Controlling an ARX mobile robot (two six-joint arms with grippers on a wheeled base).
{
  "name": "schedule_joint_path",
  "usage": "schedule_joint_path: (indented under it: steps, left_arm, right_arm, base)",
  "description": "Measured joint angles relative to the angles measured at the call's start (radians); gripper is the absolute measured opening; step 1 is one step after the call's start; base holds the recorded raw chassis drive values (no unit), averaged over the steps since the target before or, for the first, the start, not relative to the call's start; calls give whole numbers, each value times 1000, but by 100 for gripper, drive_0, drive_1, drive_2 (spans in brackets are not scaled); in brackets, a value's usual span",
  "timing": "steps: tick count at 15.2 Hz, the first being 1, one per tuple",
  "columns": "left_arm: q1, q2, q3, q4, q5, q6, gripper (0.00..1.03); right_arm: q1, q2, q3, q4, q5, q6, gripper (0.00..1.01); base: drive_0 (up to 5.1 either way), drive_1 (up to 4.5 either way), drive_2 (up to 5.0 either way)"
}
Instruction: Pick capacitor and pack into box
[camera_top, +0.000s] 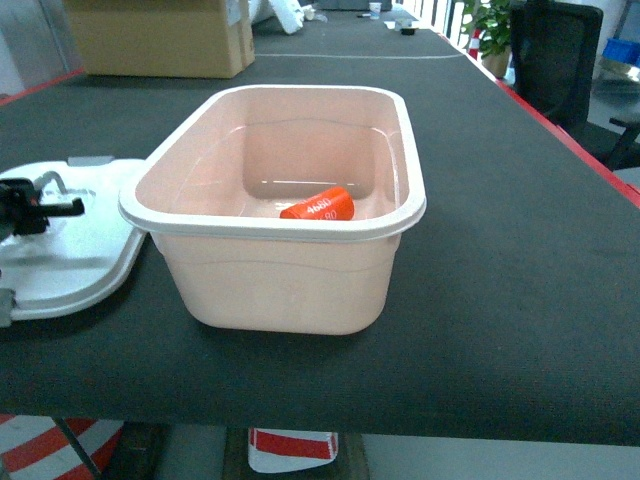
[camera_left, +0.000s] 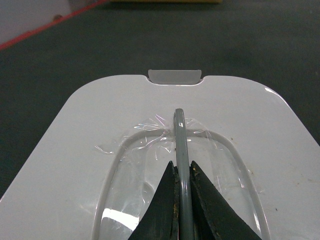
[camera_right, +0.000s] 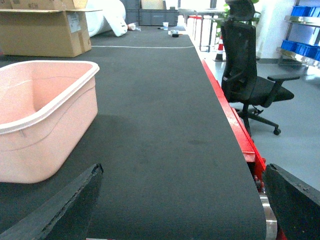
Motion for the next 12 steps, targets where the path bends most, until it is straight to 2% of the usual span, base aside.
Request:
schedule_joint_path:
  steps: [3,5,7,9,12]
  left_arm:
    - [3,-173,-8,-57,-33,-24,2]
    - [-23,-274,-9,-132,-70,-52,2]
    - [-72,-352,-8,-210,-117,-92,2]
    - [-162,-440,-14,-185,-164,-117,2]
    - [-260,-500,-23,-188,-190,-119,2]
  right_arm:
    - [0,0,0,0,0,0,98]
    - [0,0,0,0,0,0,98]
    - [0,0,0,0,0,0,98]
    - [0,0,0,0,0,0,98]
    - [0,0,0,0,0,0,98]
  base:
    - [0,0,0]
    - [0,0,0]
    - [0,0,0]
    - [0,0,0]
    - [0,0,0]
